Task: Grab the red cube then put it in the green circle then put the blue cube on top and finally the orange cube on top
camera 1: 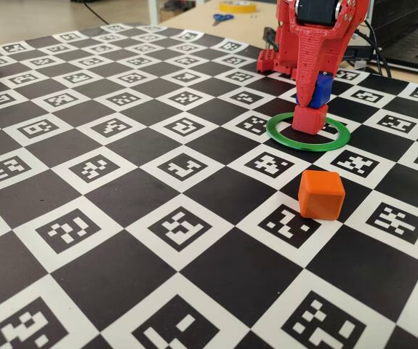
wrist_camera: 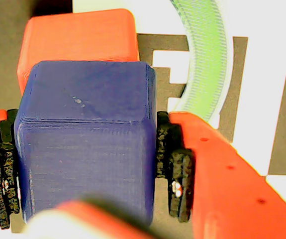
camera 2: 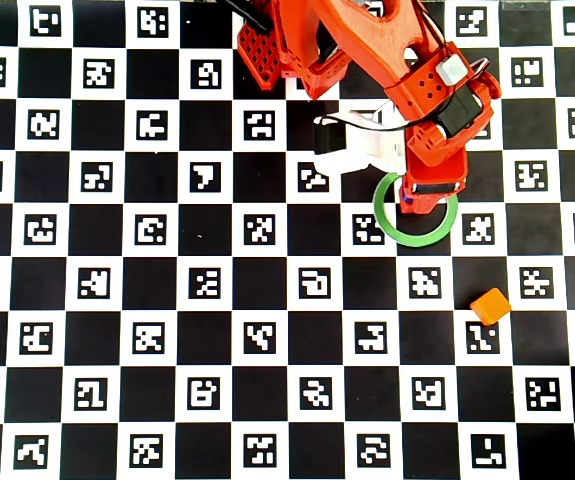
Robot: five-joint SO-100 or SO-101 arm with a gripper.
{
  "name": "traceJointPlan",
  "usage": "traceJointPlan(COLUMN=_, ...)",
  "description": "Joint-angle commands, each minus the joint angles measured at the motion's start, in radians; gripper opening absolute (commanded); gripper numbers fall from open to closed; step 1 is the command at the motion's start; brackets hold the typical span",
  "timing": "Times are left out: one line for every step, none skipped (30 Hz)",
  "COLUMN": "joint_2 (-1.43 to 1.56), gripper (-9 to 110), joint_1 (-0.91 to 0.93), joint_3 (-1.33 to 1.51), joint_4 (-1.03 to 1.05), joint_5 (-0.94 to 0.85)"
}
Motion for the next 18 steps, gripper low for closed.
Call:
traceJointPlan(joint_2=0.008, gripper=12, joint_1=0.003, joint_3=-0.002, joint_4=0.006, joint_5=0.015)
traceJointPlan(joint_2=0.008, gripper=14, joint_1=0.003, joint_3=0.000, joint_4=0.008, joint_5=0.015)
traceJointPlan(joint_2=0.009, gripper=15, joint_1=0.003, joint_3=0.000, joint_4=0.009, joint_5=0.015)
traceJointPlan(joint_2=0.012, gripper=18, joint_1=0.003, joint_3=0.000, joint_4=0.014, joint_5=0.017)
traceJointPlan(joint_2=0.015, gripper=21, joint_1=0.003, joint_3=0.002, joint_4=0.017, joint_5=0.021)
traceJointPlan(joint_2=0.021, gripper=24, joint_1=0.005, joint_3=0.002, joint_4=0.020, joint_5=0.029)
traceJointPlan(joint_2=0.029, gripper=27, joint_1=0.005, joint_3=0.002, joint_4=0.025, joint_5=0.031)
traceJointPlan(joint_2=0.037, gripper=29, joint_1=0.005, joint_3=0.002, joint_4=0.028, joint_5=0.032)
traceJointPlan(joint_2=0.041, gripper=30, joint_1=0.005, joint_3=0.002, joint_4=0.029, joint_5=0.031)
traceJointPlan(joint_2=0.044, gripper=32, joint_1=0.002, joint_3=0.002, joint_4=0.032, joint_5=0.028)
traceJointPlan(joint_2=0.048, gripper=34, joint_1=0.000, joint_3=0.000, joint_4=0.035, joint_5=0.029)
traceJointPlan(joint_2=0.049, gripper=35, joint_1=-0.002, joint_3=0.000, joint_4=0.041, joint_5=0.028)
traceJointPlan(joint_2=0.049, gripper=35, joint_1=-0.006, joint_3=-0.002, joint_4=0.046, joint_5=0.025)
traceJointPlan(joint_2=0.049, gripper=35, joint_1=-0.008, joint_3=-0.002, joint_4=0.048, joint_5=0.026)
traceJointPlan(joint_2=0.049, gripper=36, joint_1=-0.009, joint_3=-0.002, joint_4=0.048, joint_5=0.026)
traceJointPlan(joint_2=0.049, gripper=36, joint_1=-0.011, joint_3=0.000, joint_4=0.049, joint_5=0.025)
traceJointPlan(joint_2=0.052, gripper=36, joint_1=-0.012, joint_3=0.000, joint_4=0.049, joint_5=0.021)
traceJointPlan(joint_2=0.055, gripper=37, joint_1=-0.012, joint_3=0.000, joint_4=0.049, joint_5=0.018)
